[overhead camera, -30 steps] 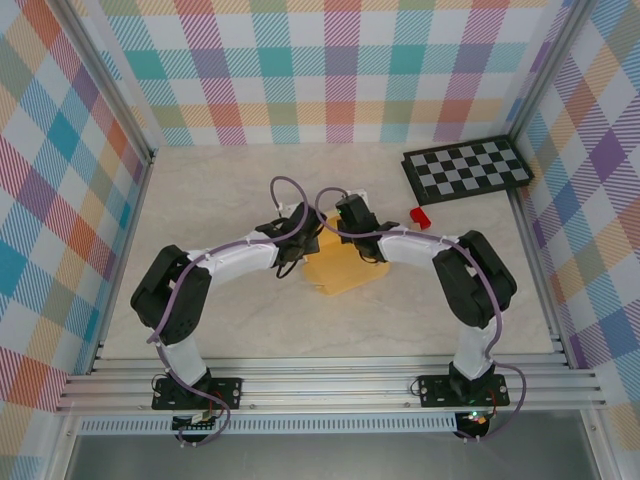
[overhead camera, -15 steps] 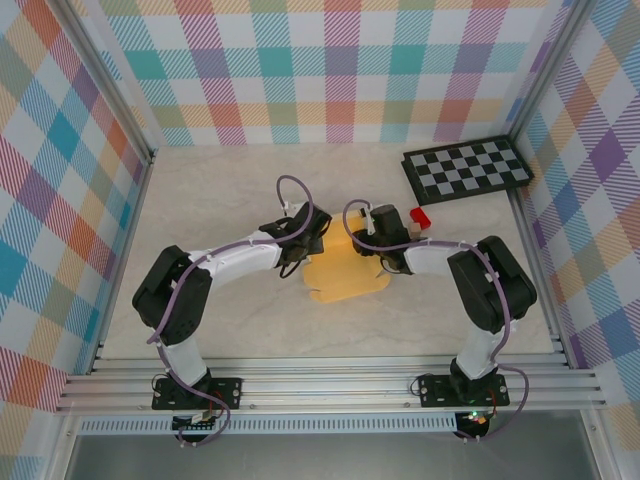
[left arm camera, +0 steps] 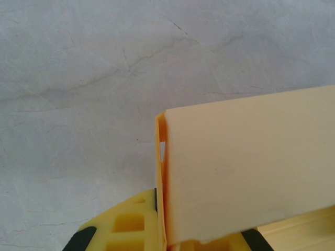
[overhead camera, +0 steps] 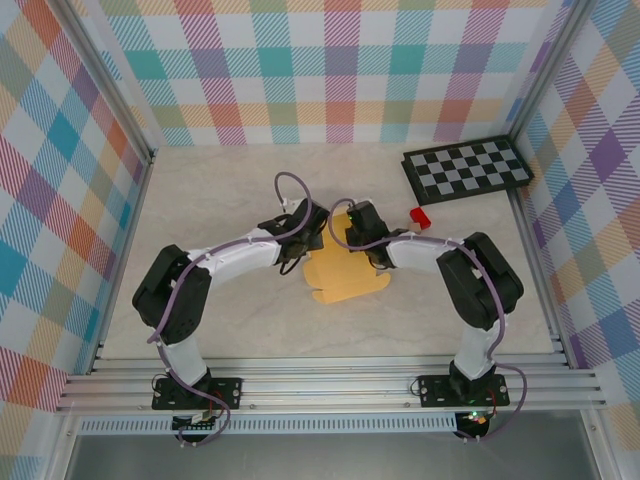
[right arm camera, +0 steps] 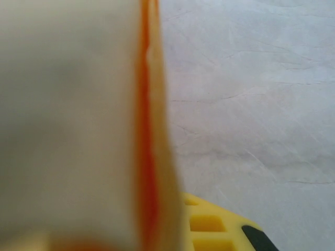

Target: Fold the paper box

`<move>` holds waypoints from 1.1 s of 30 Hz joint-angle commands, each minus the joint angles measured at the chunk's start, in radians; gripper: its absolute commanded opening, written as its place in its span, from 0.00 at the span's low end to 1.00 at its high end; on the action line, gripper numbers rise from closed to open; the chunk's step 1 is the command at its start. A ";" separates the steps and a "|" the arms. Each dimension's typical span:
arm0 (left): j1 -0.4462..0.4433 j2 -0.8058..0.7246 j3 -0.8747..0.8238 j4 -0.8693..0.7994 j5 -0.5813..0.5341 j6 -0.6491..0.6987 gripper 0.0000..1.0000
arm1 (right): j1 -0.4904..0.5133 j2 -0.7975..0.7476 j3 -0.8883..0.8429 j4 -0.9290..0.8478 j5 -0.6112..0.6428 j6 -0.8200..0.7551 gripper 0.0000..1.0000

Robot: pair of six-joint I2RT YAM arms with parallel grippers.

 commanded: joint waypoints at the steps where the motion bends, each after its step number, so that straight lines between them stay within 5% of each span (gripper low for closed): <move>1: -0.004 0.002 0.028 -0.037 -0.018 -0.032 0.00 | -0.019 0.042 0.022 -0.134 0.210 0.120 0.04; 6: -0.003 0.021 0.027 -0.041 -0.050 -0.010 0.00 | -0.019 -0.005 -0.053 0.035 0.052 0.057 0.25; 12: -0.004 0.040 0.012 0.003 -0.077 0.036 0.00 | -0.029 -0.096 -0.112 0.118 -0.120 -0.003 0.37; 26: -0.004 0.033 -0.082 0.173 -0.147 0.148 0.00 | -0.075 -0.289 -0.200 0.123 -0.416 -0.085 0.45; 33: -0.013 -0.029 -0.290 0.539 -0.139 0.314 0.00 | -0.146 -0.326 -0.127 0.004 -0.460 0.019 0.45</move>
